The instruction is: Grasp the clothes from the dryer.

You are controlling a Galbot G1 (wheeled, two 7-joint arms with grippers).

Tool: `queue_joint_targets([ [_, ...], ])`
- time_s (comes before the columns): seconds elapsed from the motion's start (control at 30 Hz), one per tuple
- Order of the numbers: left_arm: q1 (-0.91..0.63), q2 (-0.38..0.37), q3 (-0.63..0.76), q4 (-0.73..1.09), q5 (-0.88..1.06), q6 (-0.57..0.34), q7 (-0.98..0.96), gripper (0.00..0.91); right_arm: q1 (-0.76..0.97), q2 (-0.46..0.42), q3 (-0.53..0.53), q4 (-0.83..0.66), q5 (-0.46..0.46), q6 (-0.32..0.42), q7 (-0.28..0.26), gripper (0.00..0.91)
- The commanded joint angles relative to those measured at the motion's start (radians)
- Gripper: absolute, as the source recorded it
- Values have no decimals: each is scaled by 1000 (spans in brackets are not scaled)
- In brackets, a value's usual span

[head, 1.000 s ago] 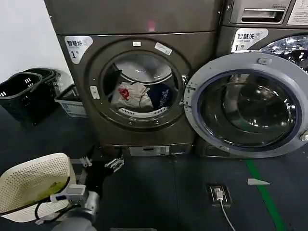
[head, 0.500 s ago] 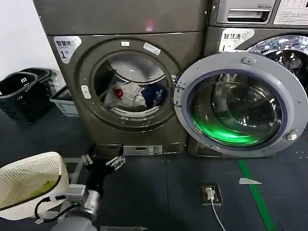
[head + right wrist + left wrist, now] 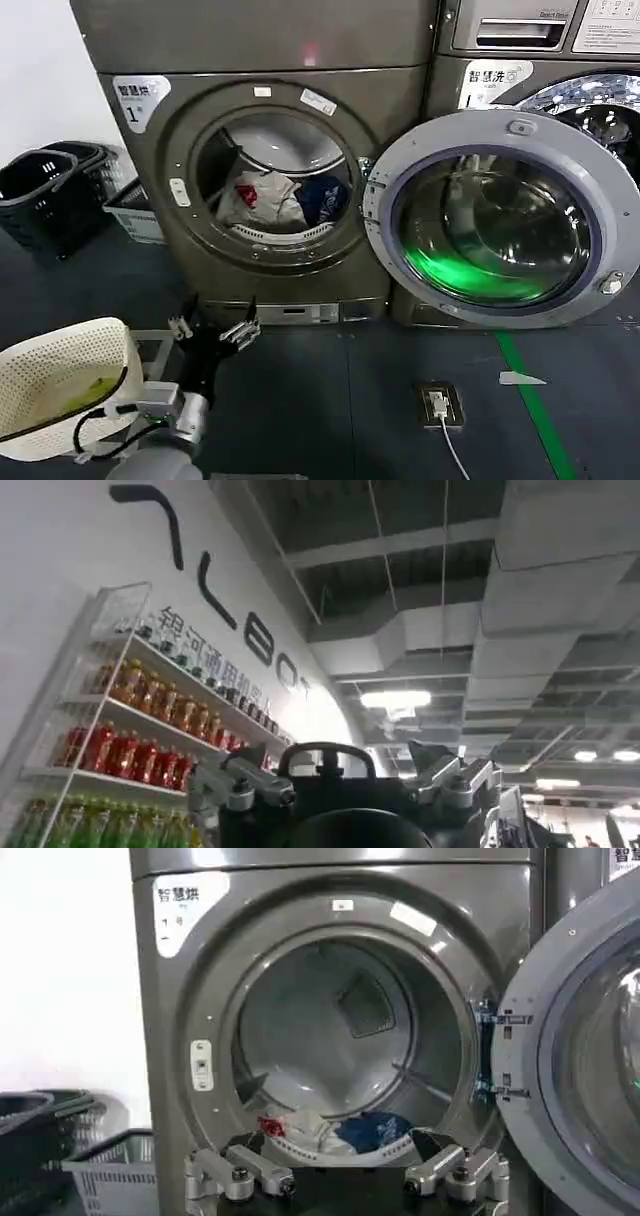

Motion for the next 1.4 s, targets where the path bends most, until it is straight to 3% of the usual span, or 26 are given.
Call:
queue_joint_targets([
  [0.03,1,1,1,-1,-3,1,0,907,0,-1,0,3,0,3,-1,907],
  [1.4,-14,-6,-12,-8,-24,10,3,907,-11,-20,42,-31,-7,0,-4,907],
])
